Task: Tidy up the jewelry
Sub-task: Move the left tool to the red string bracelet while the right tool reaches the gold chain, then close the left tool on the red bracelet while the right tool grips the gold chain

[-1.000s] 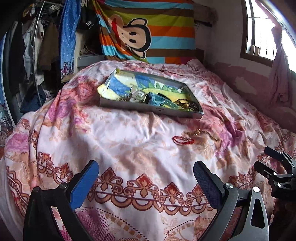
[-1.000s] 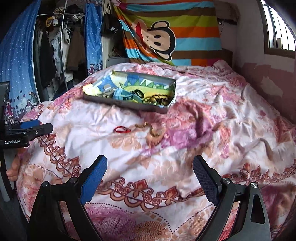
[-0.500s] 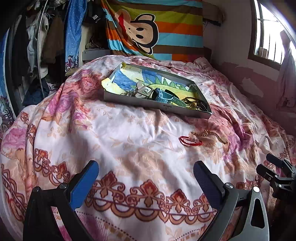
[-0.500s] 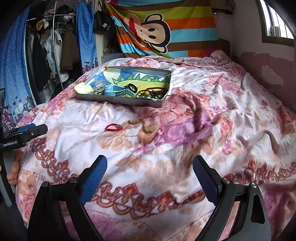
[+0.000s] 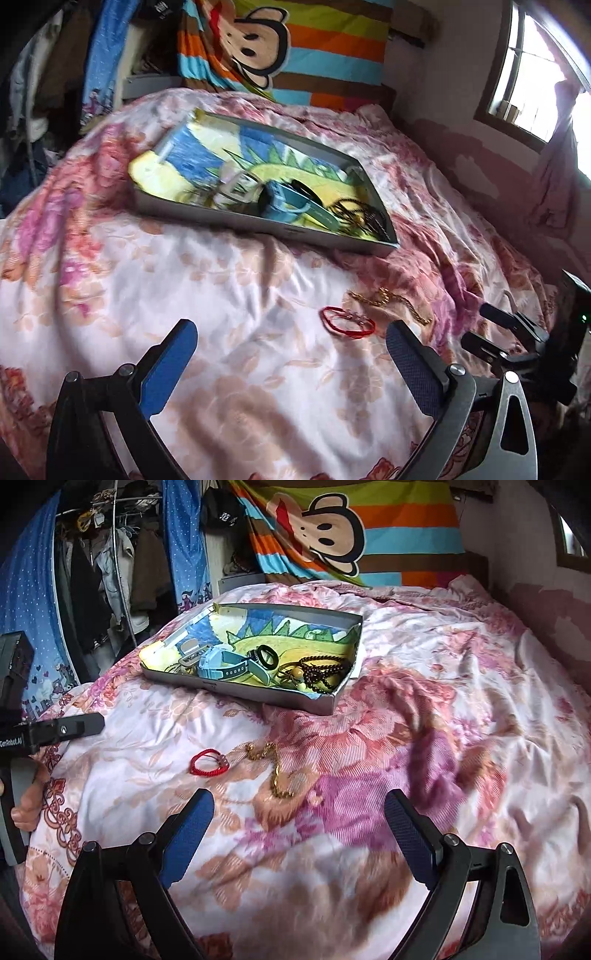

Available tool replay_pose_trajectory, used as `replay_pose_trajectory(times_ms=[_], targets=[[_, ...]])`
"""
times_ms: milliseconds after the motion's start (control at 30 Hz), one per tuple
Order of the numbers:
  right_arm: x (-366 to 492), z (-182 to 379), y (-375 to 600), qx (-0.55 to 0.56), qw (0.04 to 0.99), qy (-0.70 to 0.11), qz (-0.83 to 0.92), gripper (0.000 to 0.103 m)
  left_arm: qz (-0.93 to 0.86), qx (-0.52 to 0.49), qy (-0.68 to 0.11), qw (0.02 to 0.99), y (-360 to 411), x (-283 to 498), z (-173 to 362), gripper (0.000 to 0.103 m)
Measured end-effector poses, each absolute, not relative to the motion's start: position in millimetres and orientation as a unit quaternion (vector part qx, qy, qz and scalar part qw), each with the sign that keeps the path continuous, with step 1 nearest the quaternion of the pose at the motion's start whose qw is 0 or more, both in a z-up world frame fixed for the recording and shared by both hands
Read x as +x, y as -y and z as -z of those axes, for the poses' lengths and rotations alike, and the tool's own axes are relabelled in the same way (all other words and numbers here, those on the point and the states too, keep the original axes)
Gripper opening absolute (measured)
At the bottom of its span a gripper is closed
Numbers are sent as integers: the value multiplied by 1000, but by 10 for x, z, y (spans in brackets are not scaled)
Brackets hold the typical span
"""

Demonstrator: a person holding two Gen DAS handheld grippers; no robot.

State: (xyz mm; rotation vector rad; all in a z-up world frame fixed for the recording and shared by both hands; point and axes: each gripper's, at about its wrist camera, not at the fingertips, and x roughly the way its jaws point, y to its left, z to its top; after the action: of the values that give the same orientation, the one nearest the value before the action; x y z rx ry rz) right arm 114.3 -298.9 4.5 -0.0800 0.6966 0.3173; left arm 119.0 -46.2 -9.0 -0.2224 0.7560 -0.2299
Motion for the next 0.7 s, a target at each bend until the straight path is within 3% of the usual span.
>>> replay_pose_trajectory(times_ms=[67,133,267,333,533,700], targets=[[1195,-31,2960,-45,926,-339,-161,82,134,-108,-377,910,527,1299,120,99],[1257,-16,2903,-57,923,-341,-170,68,157,-109,-383,904,583,1396,155,88],[1357,59,2844,-67,915,-350,-190,53,190,-123,-408,885,680,1640,289,72],[1391,82,2837,-69,912,-354,-197,47,202,-134,-420,875,702,1728,352,58],[1445,124,2741,-89,905,-357,-213,29,219,-136,-464,847,834,1907,570,45],[1519,200,2687,-96,898,-370,-219,25,213,-142,-491,833,875,2003,717,39]])
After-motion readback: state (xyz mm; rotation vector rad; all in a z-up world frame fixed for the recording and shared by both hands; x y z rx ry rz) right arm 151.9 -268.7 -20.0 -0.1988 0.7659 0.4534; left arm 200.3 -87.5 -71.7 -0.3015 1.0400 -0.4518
